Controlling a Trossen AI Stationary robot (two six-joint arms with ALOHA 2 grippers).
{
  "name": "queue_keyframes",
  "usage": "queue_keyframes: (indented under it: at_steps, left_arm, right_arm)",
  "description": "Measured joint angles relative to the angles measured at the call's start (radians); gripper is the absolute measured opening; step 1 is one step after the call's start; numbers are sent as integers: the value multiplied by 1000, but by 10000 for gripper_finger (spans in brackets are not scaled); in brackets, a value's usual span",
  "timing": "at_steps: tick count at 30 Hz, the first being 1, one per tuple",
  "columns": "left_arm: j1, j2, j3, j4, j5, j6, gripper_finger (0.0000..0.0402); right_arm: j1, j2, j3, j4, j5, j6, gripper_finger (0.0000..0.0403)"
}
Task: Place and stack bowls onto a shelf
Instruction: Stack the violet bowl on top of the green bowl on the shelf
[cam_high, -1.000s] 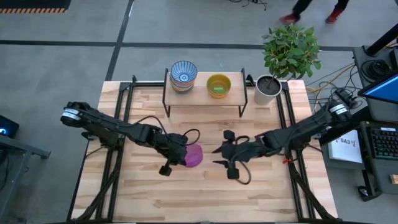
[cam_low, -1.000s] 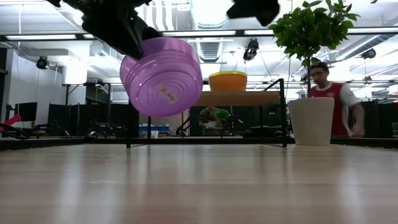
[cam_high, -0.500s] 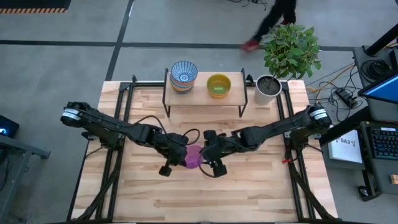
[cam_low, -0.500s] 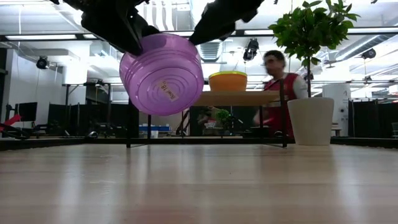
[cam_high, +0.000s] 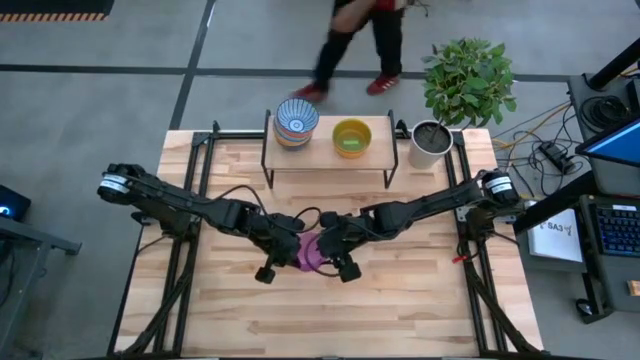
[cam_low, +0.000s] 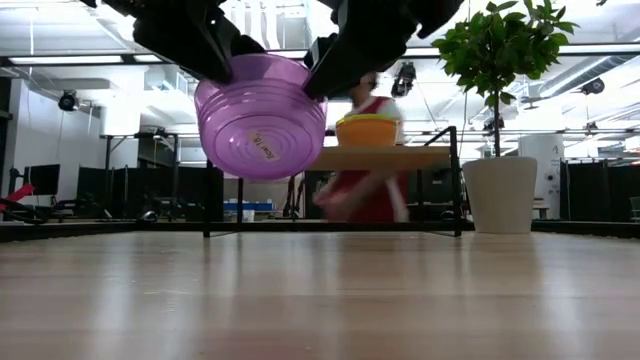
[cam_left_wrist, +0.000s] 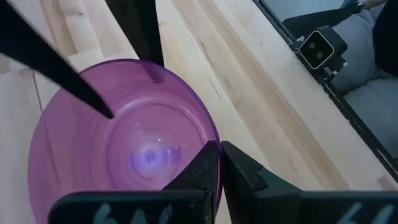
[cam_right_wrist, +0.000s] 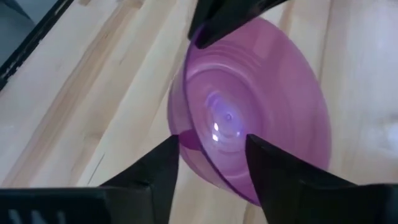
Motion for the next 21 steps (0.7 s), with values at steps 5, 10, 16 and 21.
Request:
queue_keyframes:
  at_steps: [5,10,16,21]
  left_arm:
    - [1,0,0,1,-4,2,0]
    - [1,0,0,10,-8,3,0]
    - [2,-2,0,39,-15,-3,35]
    - [0,-3,0,42,-25,2,97]
  right_arm:
    - [1,1,0,4,-8,-32,104]
    - [2,1,-1,4,-68,-63,20]
    - [0,0,-1,20,-66,-54,12]
    - [0,0,-1,17,-63,-40,12]
